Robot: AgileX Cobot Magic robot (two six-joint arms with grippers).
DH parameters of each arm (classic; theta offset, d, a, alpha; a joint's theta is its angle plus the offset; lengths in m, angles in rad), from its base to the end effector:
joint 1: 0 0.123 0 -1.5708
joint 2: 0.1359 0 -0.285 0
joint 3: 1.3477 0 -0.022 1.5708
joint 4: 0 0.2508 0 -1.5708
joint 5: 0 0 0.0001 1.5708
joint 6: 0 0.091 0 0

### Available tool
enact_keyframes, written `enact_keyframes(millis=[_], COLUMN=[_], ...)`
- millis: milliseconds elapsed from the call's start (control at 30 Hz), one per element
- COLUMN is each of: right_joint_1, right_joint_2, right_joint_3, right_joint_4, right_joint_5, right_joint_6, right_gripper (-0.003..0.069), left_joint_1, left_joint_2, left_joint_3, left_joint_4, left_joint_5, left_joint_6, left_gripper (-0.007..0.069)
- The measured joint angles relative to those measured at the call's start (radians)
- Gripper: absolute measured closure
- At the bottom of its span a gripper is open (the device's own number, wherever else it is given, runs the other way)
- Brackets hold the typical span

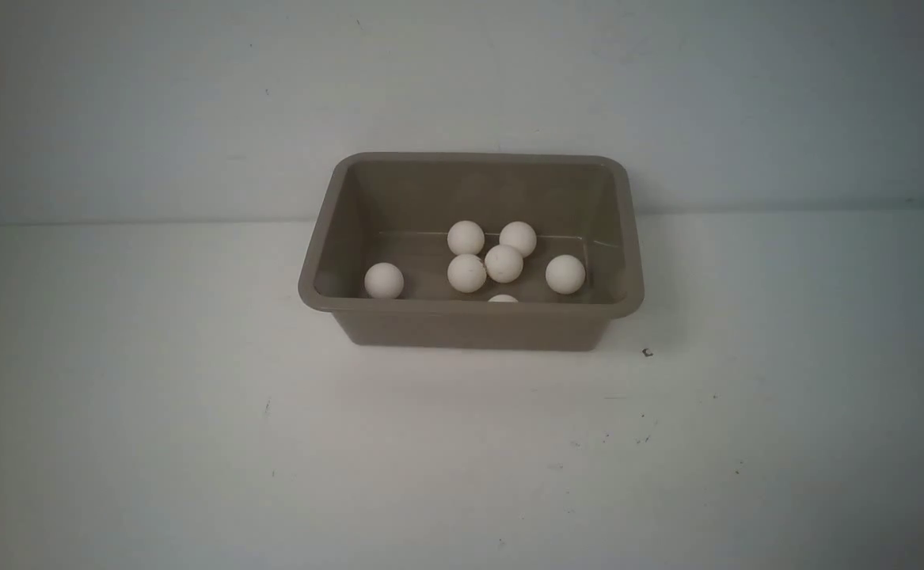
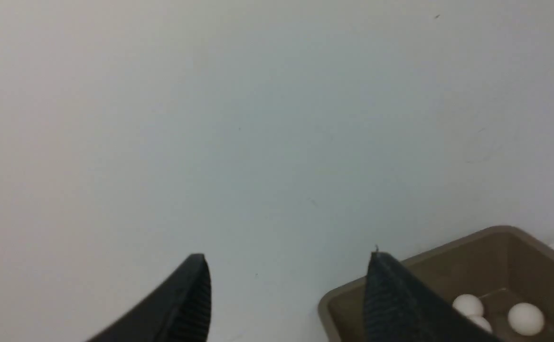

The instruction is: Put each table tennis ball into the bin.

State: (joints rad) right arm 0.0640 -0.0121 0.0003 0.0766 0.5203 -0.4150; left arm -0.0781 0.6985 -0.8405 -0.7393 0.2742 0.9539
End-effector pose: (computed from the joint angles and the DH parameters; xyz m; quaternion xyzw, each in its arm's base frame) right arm 0.0472 0.0065 0.1677 -0.1819 0.8189 -0.0613 0.5408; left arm 0.1355 -0.0273 0.4147 0.1727 0.6769 -0.0085 0.7154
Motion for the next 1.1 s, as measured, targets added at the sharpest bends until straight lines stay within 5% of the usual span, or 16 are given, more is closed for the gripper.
enact_keyframes(millis=[300, 967, 1100], right_joint_1=[0.0, 0.0, 0.0], right_joint_2=[0.0, 0.0, 0.0], right_joint_3=[0.0, 0.0, 0.0], right_joint_4=[0.0, 0.0, 0.0], right_joint_5=[0.0, 0.0, 0.0], right_joint_6=[0.0, 0.0, 0.0], right_gripper=[0.0197, 0.0197, 0.0197], left_joint_1=[-0.024, -0.024, -0.024], left_joint_2=[-0.006, -0.008, -0.008], left_joint_3=[0.0, 0.0, 0.0], left_joint_4=[-0.006, -0.015, 0.182], left_joint_5=[0.132, 0.113, 0.113], left_joint_6=[0.003, 0.024, -0.168], left_gripper=[0.023, 0.023, 0.023])
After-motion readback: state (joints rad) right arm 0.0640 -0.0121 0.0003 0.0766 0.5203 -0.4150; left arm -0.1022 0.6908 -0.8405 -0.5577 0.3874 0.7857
